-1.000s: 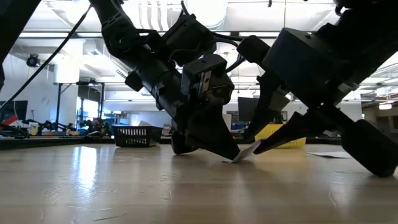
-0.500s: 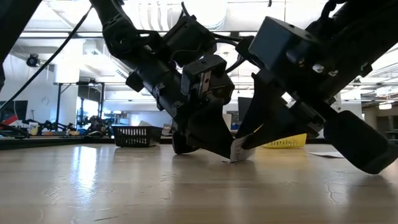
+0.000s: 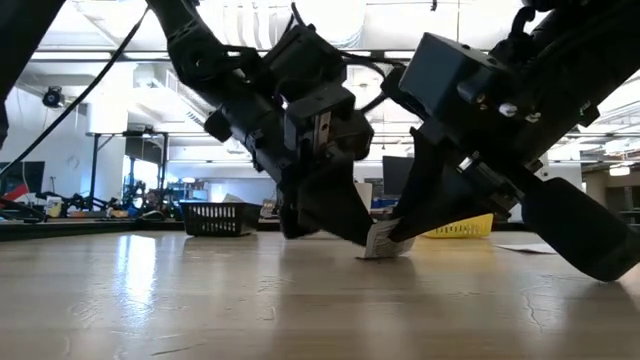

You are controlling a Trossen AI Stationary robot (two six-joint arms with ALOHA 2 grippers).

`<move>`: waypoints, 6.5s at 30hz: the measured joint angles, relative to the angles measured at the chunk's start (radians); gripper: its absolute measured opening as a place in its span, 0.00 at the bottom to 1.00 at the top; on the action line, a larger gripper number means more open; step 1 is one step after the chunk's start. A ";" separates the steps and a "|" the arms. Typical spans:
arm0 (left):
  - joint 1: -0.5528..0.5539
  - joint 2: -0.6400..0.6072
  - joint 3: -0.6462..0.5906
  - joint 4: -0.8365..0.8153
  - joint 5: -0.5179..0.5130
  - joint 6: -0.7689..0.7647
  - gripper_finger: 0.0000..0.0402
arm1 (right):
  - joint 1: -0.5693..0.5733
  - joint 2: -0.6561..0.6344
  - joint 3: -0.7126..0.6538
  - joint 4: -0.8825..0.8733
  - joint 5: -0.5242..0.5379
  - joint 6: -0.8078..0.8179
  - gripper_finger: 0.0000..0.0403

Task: Pick & Place First Aid Supplies
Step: Put the towelette pack into the black basket, then put the blue bandage into the white bin

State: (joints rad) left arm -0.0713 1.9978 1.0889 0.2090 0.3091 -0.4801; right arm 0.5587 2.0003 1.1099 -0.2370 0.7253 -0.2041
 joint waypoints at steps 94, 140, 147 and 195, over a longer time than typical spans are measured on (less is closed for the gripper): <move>0.020 -0.578 -0.539 0.444 -0.300 0.502 0.00 | -0.321 -0.330 -0.031 0.216 -0.295 0.413 0.21; 0.580 -0.824 -0.539 -0.270 -0.428 0.071 0.00 | -0.314 -0.436 -0.053 -0.127 -0.248 0.597 0.33; 0.603 -0.774 -0.539 -0.230 -0.448 0.064 0.03 | -0.301 -0.435 -0.060 -0.128 -0.342 0.643 0.33; 0.154 -0.753 -0.373 -0.078 -0.431 0.349 0.24 | -0.140 -0.428 -0.227 -0.540 -0.284 1.338 0.02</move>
State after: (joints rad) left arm 0.0828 1.2446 0.7160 0.1310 -0.1215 -0.1311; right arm 0.4191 1.5718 0.8833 -0.7773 0.4410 1.1340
